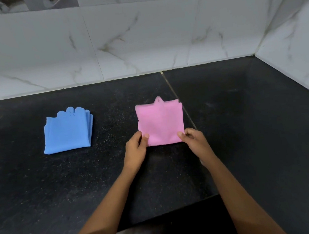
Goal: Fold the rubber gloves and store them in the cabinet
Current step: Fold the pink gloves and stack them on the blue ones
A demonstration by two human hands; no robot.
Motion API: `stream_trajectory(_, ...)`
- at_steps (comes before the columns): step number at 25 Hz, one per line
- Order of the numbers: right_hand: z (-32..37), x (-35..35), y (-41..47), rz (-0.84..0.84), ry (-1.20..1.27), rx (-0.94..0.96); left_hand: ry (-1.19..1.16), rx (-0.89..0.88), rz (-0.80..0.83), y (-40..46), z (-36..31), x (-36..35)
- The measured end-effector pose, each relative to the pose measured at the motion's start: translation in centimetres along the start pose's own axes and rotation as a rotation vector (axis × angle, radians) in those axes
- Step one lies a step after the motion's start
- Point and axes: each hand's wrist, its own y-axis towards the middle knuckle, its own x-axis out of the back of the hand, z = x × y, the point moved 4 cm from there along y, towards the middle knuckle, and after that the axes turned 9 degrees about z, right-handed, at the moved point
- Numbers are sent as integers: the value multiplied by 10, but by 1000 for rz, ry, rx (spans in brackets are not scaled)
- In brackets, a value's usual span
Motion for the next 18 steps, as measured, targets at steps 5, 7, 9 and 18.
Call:
stream_trajectory(5,2,-3,28,12,-67,-229,80,254,-74,25,2,-10)
stream_trajectory(7,-6,-6,28,10,-209,-278,189,257,-88,23,6,-13)
stream_trajectory(9,-7,-5,26,-36,-290,-269,248,316,-114,22,8,-14)
stream_trajectory(18,1,-3,28,-38,63,-403,-319,561,-53,35,-3,-18)
